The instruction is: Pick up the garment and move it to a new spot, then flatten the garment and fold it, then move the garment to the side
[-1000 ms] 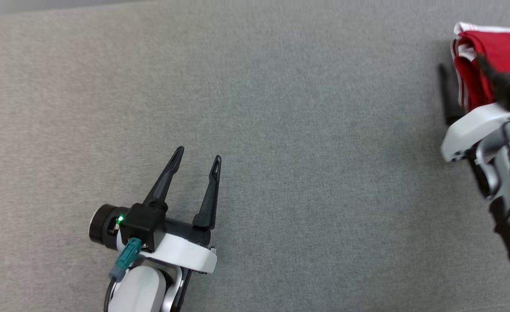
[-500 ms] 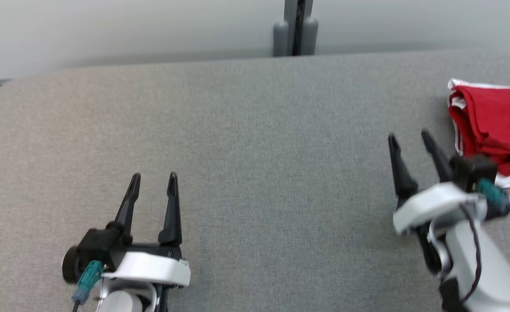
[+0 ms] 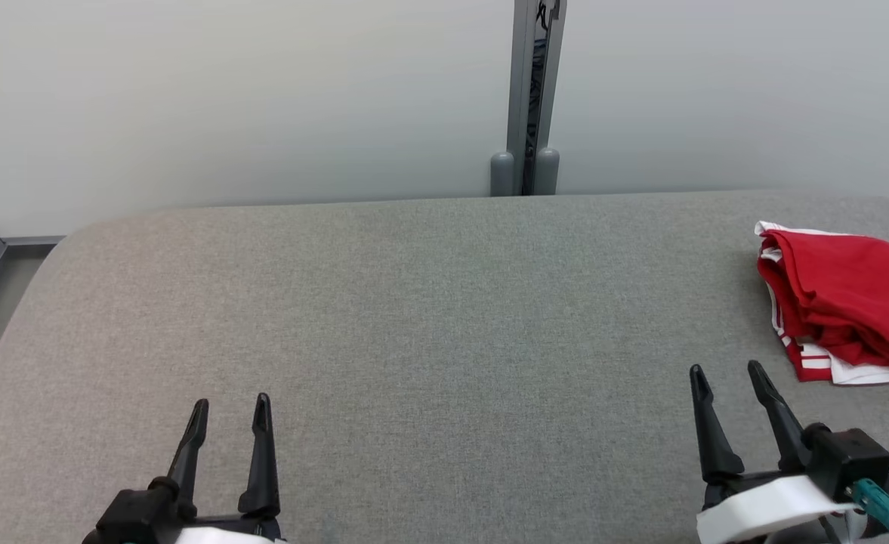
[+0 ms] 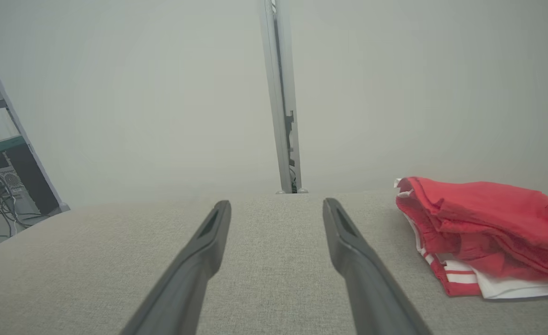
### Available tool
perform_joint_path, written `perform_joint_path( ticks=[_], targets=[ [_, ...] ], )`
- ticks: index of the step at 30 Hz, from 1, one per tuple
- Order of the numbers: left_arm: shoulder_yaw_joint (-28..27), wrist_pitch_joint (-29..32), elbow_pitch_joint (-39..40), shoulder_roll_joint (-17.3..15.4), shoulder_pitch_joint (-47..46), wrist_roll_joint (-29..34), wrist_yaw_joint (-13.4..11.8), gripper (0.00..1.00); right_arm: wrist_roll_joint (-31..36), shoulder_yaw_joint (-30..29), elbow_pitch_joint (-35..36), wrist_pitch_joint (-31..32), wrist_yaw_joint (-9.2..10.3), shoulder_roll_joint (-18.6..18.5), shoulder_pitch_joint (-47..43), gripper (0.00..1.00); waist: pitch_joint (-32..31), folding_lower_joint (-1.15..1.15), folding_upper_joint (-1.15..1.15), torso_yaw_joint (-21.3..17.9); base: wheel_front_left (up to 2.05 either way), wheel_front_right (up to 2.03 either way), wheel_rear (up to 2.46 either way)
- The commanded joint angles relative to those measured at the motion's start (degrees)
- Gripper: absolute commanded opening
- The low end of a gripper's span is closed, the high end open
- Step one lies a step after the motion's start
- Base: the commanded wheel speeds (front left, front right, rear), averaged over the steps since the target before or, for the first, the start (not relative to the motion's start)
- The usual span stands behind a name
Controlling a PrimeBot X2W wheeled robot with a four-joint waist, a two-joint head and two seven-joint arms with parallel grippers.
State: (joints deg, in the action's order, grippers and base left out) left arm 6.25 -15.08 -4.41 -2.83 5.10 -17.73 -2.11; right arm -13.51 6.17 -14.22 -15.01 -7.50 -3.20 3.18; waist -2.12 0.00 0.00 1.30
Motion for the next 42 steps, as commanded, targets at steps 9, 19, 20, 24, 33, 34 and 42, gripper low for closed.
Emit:
perform_joint_path(
  ticks=[9, 19, 20, 24, 33, 34, 42],
  targets=[
    [-2.9, -0.1, -1.08, -0.19, 5.15, 1.76, 1.65, 1.0, 1.74, -0.27, 5.52, -0.19, 0.01, -0.01, -8.22, 1.0, -3.42, 0.0, 0.0, 0.24, 0.0, 0.0, 0.0],
    [-3.18, -0.1, -2.4, -0.19, 5.74, 2.89, 1.37, 1.0, 1.44, 1.14, 4.46, -0.19, 0.01, 0.09, -9.29, 1.0, -4.02, 0.0, 0.0, 0.07, 0.0, 0.0, 0.0],
    [-3.16, -0.1, -2.58, -0.2, 5.68, 3.01, 1.31, 1.0, 1.41, 1.26, 4.45, -0.19, 0.01, 0.08, -9.24, 1.0, -4.03, 0.0, 0.0, 0.05, 0.0, 0.0, 0.0],
    [-3.19, -0.1, -3.28, -0.2, 5.26, 2.85, 1.23, 1.0, 1.23, 1.61, 4.49, -0.19, 0.01, 0.1, -9.08, 1.0, -4.09, 0.0, 0.0, -0.01, 0.0, 0.0, 0.0],
    [-2.99, -0.1, -3.5, -0.2, 4.84, 2.48, 1.26, 1.0, 1.18, 1.72, 4.43, -0.19, 0.01, 0.03, -8.84, 1.0, -3.96, 0.0, 0.0, -0.25, 0.0, 0.0, 0.0],
    [-3.01, -0.1, -3.47, -0.2, 4.8, 2.41, 1.24, 1.0, 1.16, 1.8, 4.44, -0.19, 0.01, 0.03, -8.81, 1.0, -3.94, 0.0, 0.0, -0.31, 0.0, 0.0, 0.0],
    [-2.82, 0.08, -4.16, 0.18, 6.27, 2.14, 1.08, 0.0, 1.16, 1.94, 3.56, 0.06, 0.0, 0.36, -9.82, 0.0, -4.12, 0.0, 0.0, -0.63, 0.0, 0.0, 0.0]
  ],
)
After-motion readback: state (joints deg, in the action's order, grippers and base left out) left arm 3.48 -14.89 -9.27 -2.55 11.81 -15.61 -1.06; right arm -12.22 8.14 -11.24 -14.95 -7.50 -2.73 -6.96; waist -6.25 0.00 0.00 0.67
